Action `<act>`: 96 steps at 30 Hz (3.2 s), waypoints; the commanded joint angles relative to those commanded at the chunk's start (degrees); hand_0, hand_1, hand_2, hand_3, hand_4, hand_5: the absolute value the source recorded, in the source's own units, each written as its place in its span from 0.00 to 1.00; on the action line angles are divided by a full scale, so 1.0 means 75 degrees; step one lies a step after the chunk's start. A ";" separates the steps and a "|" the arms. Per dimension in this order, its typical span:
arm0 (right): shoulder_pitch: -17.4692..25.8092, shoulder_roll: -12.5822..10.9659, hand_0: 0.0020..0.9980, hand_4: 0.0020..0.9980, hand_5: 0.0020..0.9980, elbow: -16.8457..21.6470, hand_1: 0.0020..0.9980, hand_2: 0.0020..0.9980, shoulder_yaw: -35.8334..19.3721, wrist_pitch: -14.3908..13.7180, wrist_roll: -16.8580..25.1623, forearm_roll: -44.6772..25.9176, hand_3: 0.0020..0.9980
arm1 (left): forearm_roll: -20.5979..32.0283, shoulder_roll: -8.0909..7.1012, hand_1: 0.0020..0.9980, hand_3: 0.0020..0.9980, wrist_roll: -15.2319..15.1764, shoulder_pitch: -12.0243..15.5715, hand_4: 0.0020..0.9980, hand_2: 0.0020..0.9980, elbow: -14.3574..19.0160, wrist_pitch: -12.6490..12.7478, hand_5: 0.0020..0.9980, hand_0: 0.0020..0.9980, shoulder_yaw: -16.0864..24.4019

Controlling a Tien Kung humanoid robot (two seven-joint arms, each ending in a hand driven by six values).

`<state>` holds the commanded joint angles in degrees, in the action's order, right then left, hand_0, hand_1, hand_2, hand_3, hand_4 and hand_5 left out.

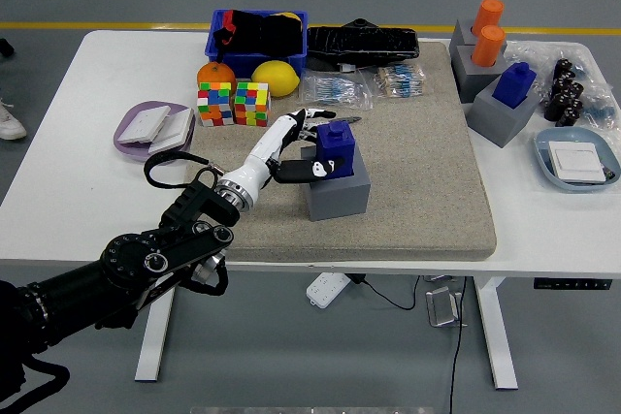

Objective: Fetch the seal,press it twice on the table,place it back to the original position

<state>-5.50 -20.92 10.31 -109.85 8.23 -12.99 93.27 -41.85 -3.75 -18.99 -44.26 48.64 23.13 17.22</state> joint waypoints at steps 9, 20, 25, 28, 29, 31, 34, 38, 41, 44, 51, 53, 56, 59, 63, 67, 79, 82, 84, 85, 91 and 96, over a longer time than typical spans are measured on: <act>0.0011 -0.0005 0.79 0.80 0.49 0.0000 0.72 0.72 -0.0052 -0.0001 -0.0006 0.0039 0.66 | 0.0089 0.0000 0.58 0.79 -0.0036 0.0037 0.67 0.52 -0.0042 -0.0104 0.00 0.81 -0.0051; 0.0011 0.0004 0.79 0.80 0.49 0.0000 0.72 0.72 -0.0039 0.0009 0.0008 0.0028 0.66 | 0.0161 0.0023 0.86 0.84 -0.0171 0.0074 0.92 0.77 -0.0090 -0.0378 0.00 0.86 -0.0082; 0.0016 0.0005 0.79 0.80 0.49 0.0000 0.72 0.72 -0.0075 0.0005 0.0004 0.0048 0.66 | 0.0176 0.0022 0.94 0.89 -0.0171 0.0067 1.00 0.85 -0.0133 -0.0558 0.00 0.90 -0.0063; 0.0015 0.0009 0.79 0.80 0.49 0.0000 0.72 0.72 -0.0075 0.0009 0.0003 0.0053 0.66 | 0.0175 0.0028 0.94 0.89 -0.0174 0.0061 1.00 0.85 -0.0154 -0.0616 0.00 0.90 -0.0031; 0.0014 0.0010 0.79 0.80 0.49 0.0000 0.72 0.72 -0.0076 0.0010 0.0004 0.0051 0.66 | 0.0170 0.0029 0.94 0.89 -0.0171 0.0059 1.00 0.85 -0.0158 -0.0627 0.00 0.90 -0.0023; 0.0013 0.0013 0.79 0.80 0.49 0.0000 0.72 0.72 -0.0070 0.0011 0.0008 0.0049 0.66 | 0.0162 0.0031 0.98 0.94 -0.0159 0.0060 1.00 0.91 -0.0171 -0.0661 0.17 0.95 -0.0007; 0.0017 0.0013 0.79 0.80 0.49 0.0000 0.72 0.72 -0.0076 0.0013 0.0011 0.0051 0.66 | 0.0169 0.0028 0.98 0.94 -0.0158 0.0067 1.00 0.91 -0.0187 -0.0711 0.17 0.95 0.0018; 0.0021 0.0014 0.79 0.80 0.49 0.0000 0.72 0.72 -0.0107 0.0012 0.0006 0.0071 0.66 | 0.0190 0.0026 1.00 0.96 -0.0167 0.0068 1.00 0.95 -0.0216 -0.0832 0.28 0.97 0.0067; 0.0020 0.0019 0.79 0.80 0.49 0.0000 0.72 0.72 -0.0124 0.0012 0.0004 0.0081 0.66 | 0.0225 0.0024 1.00 0.96 -0.0172 0.0065 1.00 0.95 -0.0249 -0.0991 0.28 0.97 0.0107; 0.0013 0.0021 0.79 0.81 0.49 0.0000 0.72 0.72 -0.0117 0.0016 0.0007 0.0075 0.66 | 0.0273 0.0020 1.00 1.00 -0.0180 0.0060 1.00 1.00 -0.0281 -0.1183 0.36 1.00 0.0167; 0.0014 0.0023 0.79 0.81 0.49 0.0000 0.72 0.72 -0.0097 0.0015 0.0007 0.0072 0.66 | 0.0381 0.0012 1.00 1.00 -0.0486 0.0045 1.00 1.00 -0.0361 -0.1295 0.50 1.00 0.0438; 0.0016 0.0025 0.79 0.81 0.49 0.0000 0.72 0.72 -0.0087 0.0016 0.0003 0.0069 0.66 | 0.0398 -0.0007 1.00 1.00 -0.0565 0.0031 1.00 1.00 -0.0373 -0.1257 0.50 1.00 0.0529; 0.0017 0.0025 0.79 0.81 0.49 0.0000 0.72 0.72 -0.0080 0.0020 0.0009 0.0069 0.66 | 0.0378 -0.0045 1.00 1.00 -0.0581 0.0035 1.00 1.00 -0.0358 -0.1291 0.56 1.00 0.0638; 0.0015 0.0025 0.79 0.81 0.49 0.0000 0.72 0.72 -0.0111 0.0022 0.0018 0.0085 0.66 | 0.0333 -0.0119 1.00 1.00 -0.0577 0.0075 1.00 1.00 -0.0281 -0.1352 0.56 1.00 0.0807; 0.0023 0.0026 0.79 0.81 0.49 0.0000 0.72 0.72 -0.0176 0.0024 0.0016 0.0132 0.66 | 0.0228 -0.0322 1.00 1.00 -0.0549 0.0191 1.00 1.00 -0.0139 -0.1357 0.62 1.00 0.1256; 0.0030 0.0026 0.79 0.81 0.49 0.0000 0.72 0.72 -0.0223 0.0022 0.0013 0.0175 0.66 | 0.0210 -0.0631 1.00 1.00 -0.0605 0.0273 1.00 1.00 -0.0128 -0.1128 0.57 1.00 0.1686; 0.0061 0.0037 0.79 0.81 0.49 0.0000 0.72 0.72 -0.0416 0.0022 0.0024 0.0289 0.66 | 0.0046 -0.2059 1.00 1.00 -0.0472 0.0471 1.00 1.00 -0.0606 -0.0981 0.51 1.00 0.2864; 0.0091 0.0060 0.79 0.81 0.49 0.0000 0.72 0.72 -0.0529 0.0021 0.0018 0.0359 0.66 | -0.0072 -0.2313 1.00 1.00 -0.0436 0.0566 1.00 1.00 -0.0673 -0.0987 0.51 1.00 0.3287; 0.0097 0.0075 0.79 0.81 0.49 0.0000 0.72 0.72 -0.0573 0.0022 0.0028 0.0375 0.66 | -0.0131 -0.2446 1.00 1.00 -0.0397 0.0637 1.00 1.00 -0.0697 -0.1009 0.50 1.00 0.3535; 0.0097 0.0080 0.79 0.81 0.49 0.0000 0.72 0.72 -0.0583 0.0024 0.0032 0.0375 0.66 | -0.0150 -0.2491 1.00 1.00 -0.0383 0.0658 1.00 1.00 -0.0704 -0.1014 0.50 1.00 0.3594; 0.0066 0.0092 0.79 0.81 0.49 0.0000 0.72 0.72 -0.0645 0.0027 0.0041 0.0400 0.66 | -0.0224 -0.2818 1.00 1.00 -0.0258 0.0722 1.00 1.00 -0.0860 -0.1084 0.50 1.00 0.3731; 0.0078 0.0094 0.79 0.81 0.49 0.0000 0.72 0.72 -0.0753 0.0023 0.0027 0.0485 0.66 | -0.0256 -0.3002 1.00 1.00 -0.0203 0.0761 1.00 1.00 -0.0924 -0.1094 0.50 1.00 0.3900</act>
<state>-4.92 -20.22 10.31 -115.50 8.40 -12.78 96.91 -43.77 -26.27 -20.51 -38.56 41.71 14.92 46.47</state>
